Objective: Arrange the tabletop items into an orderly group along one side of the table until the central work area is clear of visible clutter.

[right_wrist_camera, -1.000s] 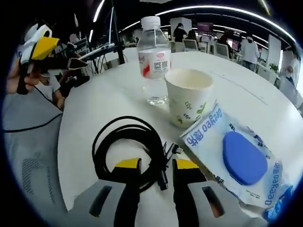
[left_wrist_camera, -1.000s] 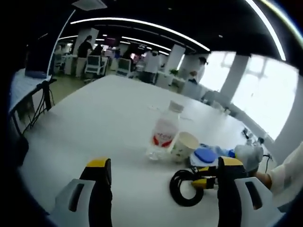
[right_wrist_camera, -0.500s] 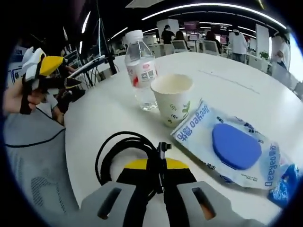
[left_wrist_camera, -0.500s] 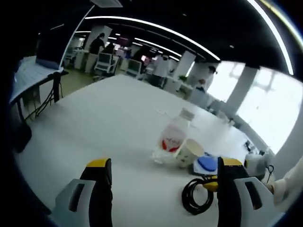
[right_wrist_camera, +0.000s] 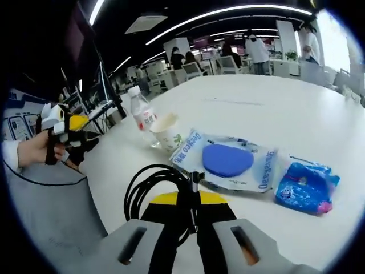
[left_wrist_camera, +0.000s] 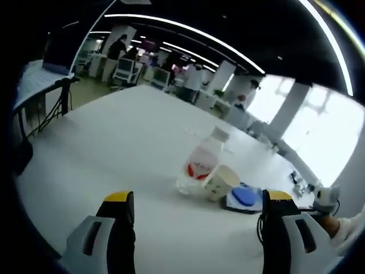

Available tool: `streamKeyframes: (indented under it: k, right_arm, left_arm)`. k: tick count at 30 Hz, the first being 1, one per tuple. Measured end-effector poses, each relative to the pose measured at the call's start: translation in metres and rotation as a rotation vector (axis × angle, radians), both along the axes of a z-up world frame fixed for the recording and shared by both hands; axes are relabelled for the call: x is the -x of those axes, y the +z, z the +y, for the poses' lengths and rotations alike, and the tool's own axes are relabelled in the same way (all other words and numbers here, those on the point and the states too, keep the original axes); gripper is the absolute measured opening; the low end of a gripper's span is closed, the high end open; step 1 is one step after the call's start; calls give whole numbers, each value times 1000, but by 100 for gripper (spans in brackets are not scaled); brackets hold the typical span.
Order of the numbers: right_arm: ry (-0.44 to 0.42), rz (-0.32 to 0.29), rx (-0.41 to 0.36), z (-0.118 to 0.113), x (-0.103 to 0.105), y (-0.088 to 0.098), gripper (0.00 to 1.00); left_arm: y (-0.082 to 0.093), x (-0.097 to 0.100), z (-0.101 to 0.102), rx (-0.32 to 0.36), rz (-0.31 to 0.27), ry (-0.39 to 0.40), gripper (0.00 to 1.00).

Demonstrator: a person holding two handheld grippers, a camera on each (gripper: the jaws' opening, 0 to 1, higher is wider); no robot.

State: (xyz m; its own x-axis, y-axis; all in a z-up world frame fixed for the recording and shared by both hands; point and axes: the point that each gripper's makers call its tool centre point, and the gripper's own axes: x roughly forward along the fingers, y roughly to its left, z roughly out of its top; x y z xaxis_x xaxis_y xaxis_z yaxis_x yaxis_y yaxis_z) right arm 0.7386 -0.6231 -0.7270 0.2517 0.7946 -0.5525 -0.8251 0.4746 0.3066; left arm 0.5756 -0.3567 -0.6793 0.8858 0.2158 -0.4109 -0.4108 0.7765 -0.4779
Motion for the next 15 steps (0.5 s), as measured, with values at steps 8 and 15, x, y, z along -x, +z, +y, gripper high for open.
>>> streamKeyframes:
  k: [8, 15]
  right_arm:
    - [-129, 21, 7, -57, -26, -1, 6]
    - [-200, 4, 72, -97, -47, -20, 6]
  left_arm:
    - [-4, -3, -7, -4, 4, -31, 93]
    - [-7, -10, -21, -13, 18, -101, 94]
